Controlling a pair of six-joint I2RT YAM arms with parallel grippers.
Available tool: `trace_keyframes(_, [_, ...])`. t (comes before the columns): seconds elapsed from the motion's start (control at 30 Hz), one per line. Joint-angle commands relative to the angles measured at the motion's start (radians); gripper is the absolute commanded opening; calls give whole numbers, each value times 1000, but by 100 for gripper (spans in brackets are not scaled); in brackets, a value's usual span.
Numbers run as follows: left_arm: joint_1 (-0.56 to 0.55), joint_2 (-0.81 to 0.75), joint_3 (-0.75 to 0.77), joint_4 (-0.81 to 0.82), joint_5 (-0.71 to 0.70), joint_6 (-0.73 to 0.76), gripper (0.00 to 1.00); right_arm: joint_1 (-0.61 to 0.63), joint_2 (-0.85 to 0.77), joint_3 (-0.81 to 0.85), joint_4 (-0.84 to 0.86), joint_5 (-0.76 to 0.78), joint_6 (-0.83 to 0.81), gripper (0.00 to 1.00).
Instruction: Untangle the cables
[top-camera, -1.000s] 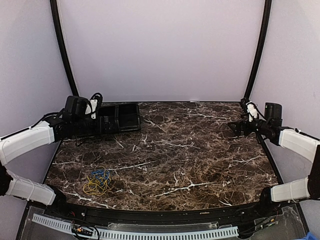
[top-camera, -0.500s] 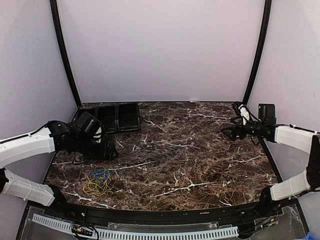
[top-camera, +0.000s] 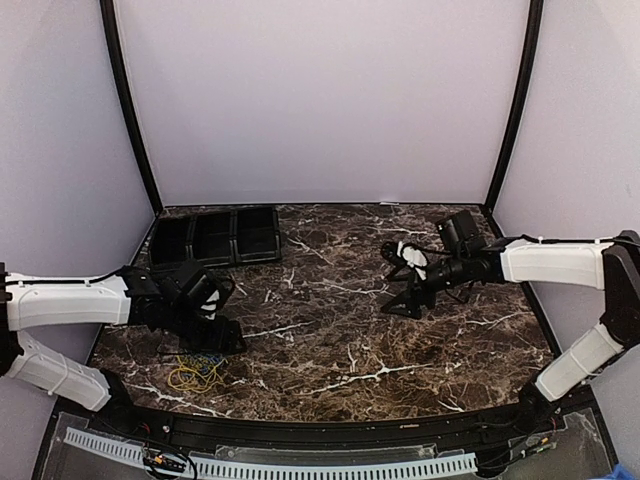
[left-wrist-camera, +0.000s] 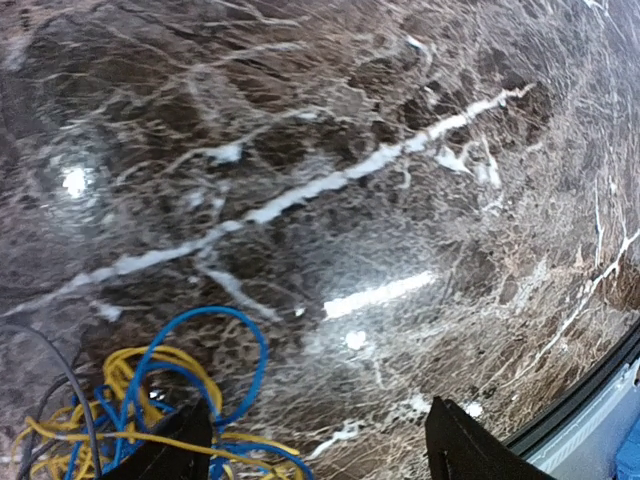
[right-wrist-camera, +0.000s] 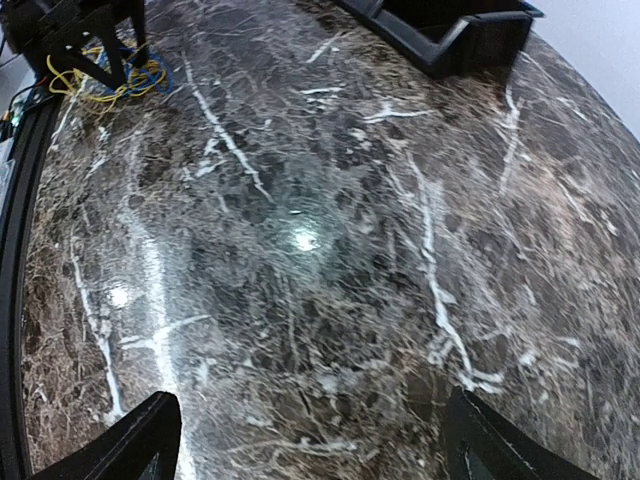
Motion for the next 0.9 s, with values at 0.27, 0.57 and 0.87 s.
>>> trace_keyframes(0.27, [-182,364,225,308,127,101,75,127,30,32,-93,43,-89,92])
trace_keyframes(0.57, [-270,337,410,184,42,285,76,124,-1,-9,-63,56,-100,92])
trace_keyframes(0.87, [-241,173,382,-110,-254,247,89,124,48,2,-46,63,-105,90])
